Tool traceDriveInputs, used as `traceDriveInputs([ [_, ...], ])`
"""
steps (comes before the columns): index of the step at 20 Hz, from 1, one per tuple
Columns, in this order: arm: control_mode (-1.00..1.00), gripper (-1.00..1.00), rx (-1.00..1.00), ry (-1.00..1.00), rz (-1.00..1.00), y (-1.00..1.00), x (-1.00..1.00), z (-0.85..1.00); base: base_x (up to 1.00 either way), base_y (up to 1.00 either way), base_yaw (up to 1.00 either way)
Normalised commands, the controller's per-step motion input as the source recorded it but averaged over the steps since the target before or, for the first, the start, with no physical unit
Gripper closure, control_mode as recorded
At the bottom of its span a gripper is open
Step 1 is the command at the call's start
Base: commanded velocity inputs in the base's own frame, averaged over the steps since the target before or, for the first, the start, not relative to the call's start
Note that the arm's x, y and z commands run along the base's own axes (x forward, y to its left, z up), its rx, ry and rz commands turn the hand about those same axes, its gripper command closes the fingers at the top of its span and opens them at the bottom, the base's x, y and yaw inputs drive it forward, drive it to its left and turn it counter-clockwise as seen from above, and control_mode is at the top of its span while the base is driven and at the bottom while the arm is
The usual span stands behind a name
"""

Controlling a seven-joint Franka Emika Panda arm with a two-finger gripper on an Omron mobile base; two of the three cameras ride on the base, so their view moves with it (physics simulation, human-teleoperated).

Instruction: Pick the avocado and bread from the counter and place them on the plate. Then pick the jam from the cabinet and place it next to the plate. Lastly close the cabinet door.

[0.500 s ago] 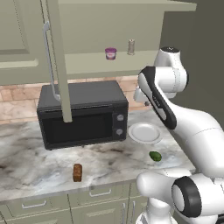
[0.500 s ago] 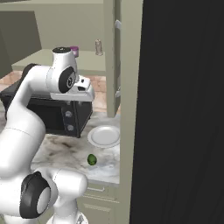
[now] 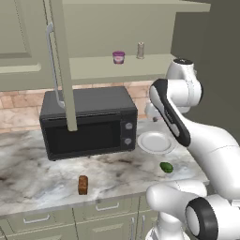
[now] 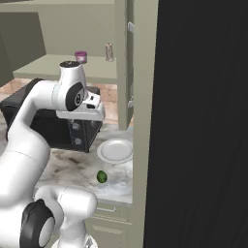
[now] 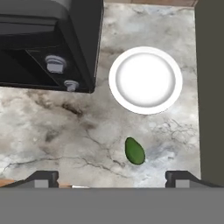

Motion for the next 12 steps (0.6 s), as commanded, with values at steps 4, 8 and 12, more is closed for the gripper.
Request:
traceDriveInputs([
  [4, -1.00, -1.00, 0.01, 0.00, 0.00, -0.10, -0.27, -0.32, 0.00, 0.00, 0.00],
  [8, -1.00, -1.00, 0.00, 0.02, 0.00, -0.18, 0.00, -0.38, 0.00, 0.00, 0.00],
  [12, -1.00, -1.00, 0.00, 0.07, 0.00, -0.14, -0.01, -0.48, 0.00, 0.00, 0.00],
])
